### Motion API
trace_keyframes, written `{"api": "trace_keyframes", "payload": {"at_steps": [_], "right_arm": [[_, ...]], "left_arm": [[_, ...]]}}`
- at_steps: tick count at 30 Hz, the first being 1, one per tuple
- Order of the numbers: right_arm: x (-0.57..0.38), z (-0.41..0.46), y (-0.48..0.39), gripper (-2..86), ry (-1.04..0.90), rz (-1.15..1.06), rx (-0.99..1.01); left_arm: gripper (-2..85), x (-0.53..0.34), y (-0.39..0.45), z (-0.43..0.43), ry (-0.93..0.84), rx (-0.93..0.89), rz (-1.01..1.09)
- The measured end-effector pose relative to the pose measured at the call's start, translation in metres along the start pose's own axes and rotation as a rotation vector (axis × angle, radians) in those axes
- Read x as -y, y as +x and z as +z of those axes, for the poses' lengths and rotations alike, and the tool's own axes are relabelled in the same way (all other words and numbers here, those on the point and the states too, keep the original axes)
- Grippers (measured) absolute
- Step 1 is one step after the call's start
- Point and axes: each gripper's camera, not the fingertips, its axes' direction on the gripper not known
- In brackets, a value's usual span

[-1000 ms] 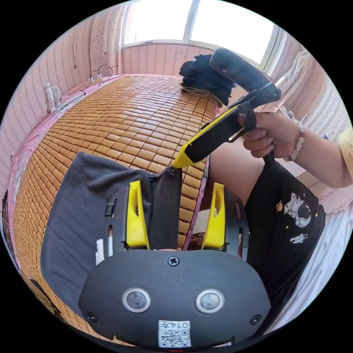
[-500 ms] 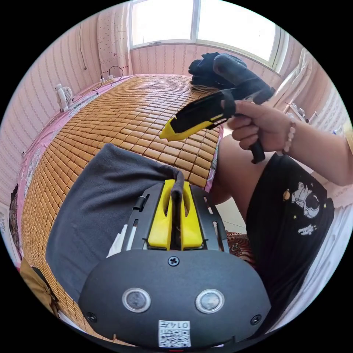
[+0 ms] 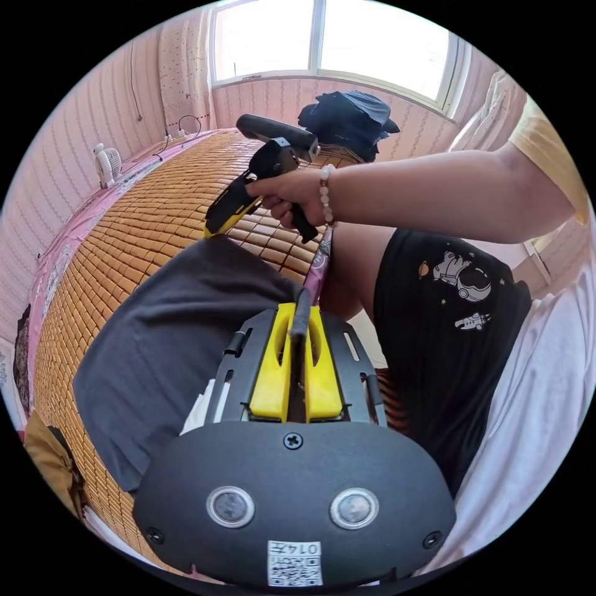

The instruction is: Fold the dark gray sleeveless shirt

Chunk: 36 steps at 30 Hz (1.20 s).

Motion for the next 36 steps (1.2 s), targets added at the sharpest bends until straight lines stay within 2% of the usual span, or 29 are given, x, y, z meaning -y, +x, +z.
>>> {"api": "trace_keyframes", "payload": {"at_steps": [5,11,16,21,28,31,34,36], "right_arm": [[-0.004,-0.008,-0.008,1.5,-0.004,-0.037,-0.005],[-0.023,-0.056,-0.003,0.8,0.096,0.016,0.016],[-0.049,-0.12,-0.019,0.7,0.207,0.036,-0.125],[-0.048,-0.146,-0.049,0.7,0.245,0.02,-0.185],[0.034,-0.074,-0.153,1.2,0.139,-0.249,-0.128],[0.072,-0.02,-0.186,2.4,0.129,-0.268,-0.159],[0.099,0.037,-0.198,7.0,0.001,-0.248,-0.202],[0.104,0.059,-0.207,7.8,-0.061,-0.269,-0.233]], "left_arm": [[-0.3,-0.009,-0.006,-0.015,0.032,-0.018,-0.038],[-0.4,-0.002,-0.011,-0.038,0.118,-0.118,0.012],[-0.4,0.006,-0.026,-0.06,0.254,-0.228,-0.056],[-0.3,-0.012,-0.044,-0.086,0.339,-0.214,-0.122],[1.2,-0.075,-0.106,-0.122,0.404,-0.042,-0.37],[5.3,-0.107,-0.143,-0.114,0.357,0.054,-0.531],[8.3,-0.132,-0.176,-0.094,0.224,0.038,-0.665],[9.0,-0.143,-0.186,-0.094,0.201,0.02,-0.719]]}}
